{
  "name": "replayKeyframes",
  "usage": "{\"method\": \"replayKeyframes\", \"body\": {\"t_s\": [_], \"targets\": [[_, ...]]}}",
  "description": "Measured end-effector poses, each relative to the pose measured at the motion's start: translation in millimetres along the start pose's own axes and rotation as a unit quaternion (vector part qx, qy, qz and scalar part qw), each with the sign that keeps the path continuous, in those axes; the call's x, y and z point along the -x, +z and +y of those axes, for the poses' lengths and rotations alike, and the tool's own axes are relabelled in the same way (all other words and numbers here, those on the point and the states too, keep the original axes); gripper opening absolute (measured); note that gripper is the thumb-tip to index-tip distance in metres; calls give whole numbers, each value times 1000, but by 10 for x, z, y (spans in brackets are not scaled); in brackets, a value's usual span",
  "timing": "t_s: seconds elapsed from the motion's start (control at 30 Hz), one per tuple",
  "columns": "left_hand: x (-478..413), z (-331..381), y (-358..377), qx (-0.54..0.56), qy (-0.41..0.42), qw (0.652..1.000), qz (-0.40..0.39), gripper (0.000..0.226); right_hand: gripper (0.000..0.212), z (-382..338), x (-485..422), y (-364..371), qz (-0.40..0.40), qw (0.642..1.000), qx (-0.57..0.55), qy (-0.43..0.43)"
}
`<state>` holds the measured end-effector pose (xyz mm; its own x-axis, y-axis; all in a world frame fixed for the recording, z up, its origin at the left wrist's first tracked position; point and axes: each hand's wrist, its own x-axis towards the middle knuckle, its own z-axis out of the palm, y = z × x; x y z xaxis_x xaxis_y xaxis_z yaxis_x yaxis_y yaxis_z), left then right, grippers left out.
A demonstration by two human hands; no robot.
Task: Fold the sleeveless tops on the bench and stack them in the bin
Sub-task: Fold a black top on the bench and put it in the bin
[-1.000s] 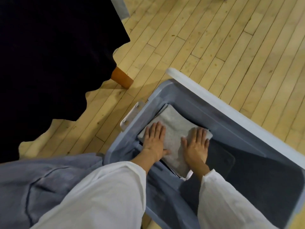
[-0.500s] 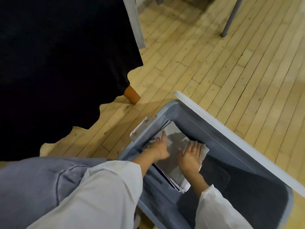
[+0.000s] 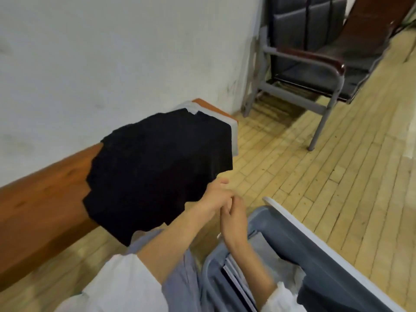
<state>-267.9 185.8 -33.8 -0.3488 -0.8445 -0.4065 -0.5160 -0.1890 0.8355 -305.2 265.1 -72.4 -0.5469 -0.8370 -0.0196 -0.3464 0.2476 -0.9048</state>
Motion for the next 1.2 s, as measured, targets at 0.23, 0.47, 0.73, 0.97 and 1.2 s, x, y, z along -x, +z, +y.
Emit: {"method": "replayKeyframes", "body": {"t_s": [0.23, 0.47, 0.73, 0.97, 1.2], "targets": [[364, -392, -2004, 79, -53, 962, 256, 28, 33, -1180, -136, 913, -117, 989, 52, -77], [463, -1026, -2838, 29, -166, 950, 262, 31, 36, -1654, -50, 1880, -240, 957, 132, -99], [425, -967, -3009, 166, -49, 961, 215, 26, 56, -1684, 19, 2271, -193, 921, 306, -144], [491, -977, -3229, 377, 4, 921, 98, 19, 28, -1864, 40, 2329, -145, 980, 56, -127], [558, -913, -3204, 415, -56, 901, 116, 59, 46, -1961, 326, 2321, -263, 960, 16, -100]]}}
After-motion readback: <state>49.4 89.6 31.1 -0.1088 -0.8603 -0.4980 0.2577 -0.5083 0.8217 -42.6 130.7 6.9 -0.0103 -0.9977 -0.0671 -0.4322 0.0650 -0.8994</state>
